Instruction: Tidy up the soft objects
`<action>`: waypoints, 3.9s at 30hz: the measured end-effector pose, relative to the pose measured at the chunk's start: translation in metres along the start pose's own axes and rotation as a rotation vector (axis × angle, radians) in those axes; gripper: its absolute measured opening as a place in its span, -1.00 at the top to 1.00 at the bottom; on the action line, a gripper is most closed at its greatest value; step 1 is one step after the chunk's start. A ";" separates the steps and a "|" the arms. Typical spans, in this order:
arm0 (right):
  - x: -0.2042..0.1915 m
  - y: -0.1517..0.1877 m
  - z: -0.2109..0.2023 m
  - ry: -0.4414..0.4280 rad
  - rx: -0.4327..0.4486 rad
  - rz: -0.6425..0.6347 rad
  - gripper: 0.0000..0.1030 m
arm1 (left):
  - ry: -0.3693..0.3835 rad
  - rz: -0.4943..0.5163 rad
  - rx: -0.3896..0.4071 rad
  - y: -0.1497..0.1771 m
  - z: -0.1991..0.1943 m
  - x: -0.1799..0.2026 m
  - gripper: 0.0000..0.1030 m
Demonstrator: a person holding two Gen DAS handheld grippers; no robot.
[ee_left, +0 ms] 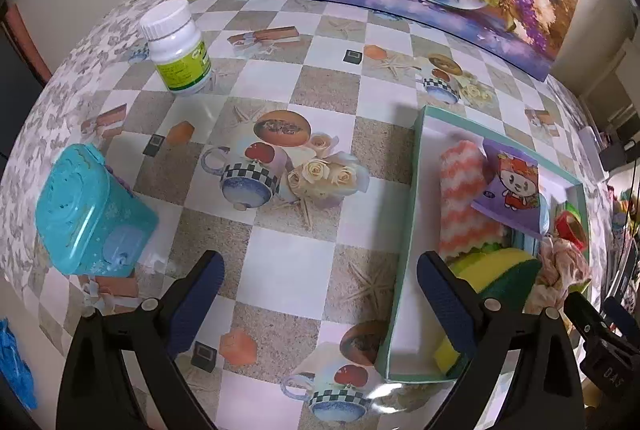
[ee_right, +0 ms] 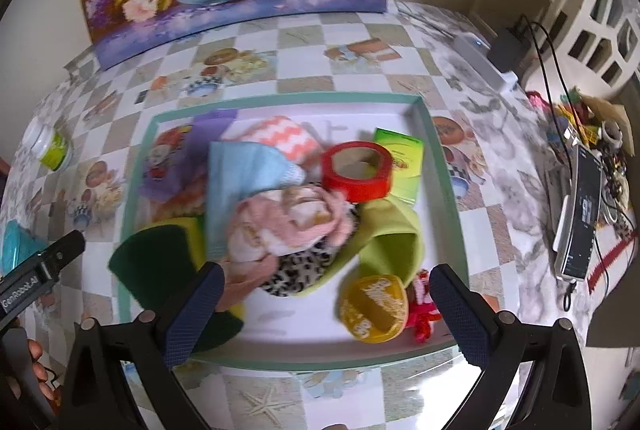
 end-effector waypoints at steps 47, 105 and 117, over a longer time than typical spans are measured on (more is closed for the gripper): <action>-0.040 0.032 -0.038 0.010 0.109 -0.071 -1.00 | -0.134 0.042 0.107 0.041 -0.059 -0.040 -0.89; -0.046 0.032 -0.033 0.011 0.093 -0.097 -1.00 | -0.123 0.034 0.073 0.043 -0.053 -0.044 -0.89; -0.047 0.035 -0.031 0.011 0.089 -0.101 -1.00 | -0.132 0.027 0.063 0.043 -0.051 -0.045 -0.89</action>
Point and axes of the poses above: each gripper's, at about its wrist camera, not at the fingertips, and z roughly the way its jaws point, x to its right, y to its underside, the point moved 9 cm from there along z, roughly the way its jaws point, and after that the axes turned 5 degrees about -y, right-handed, at the moved point
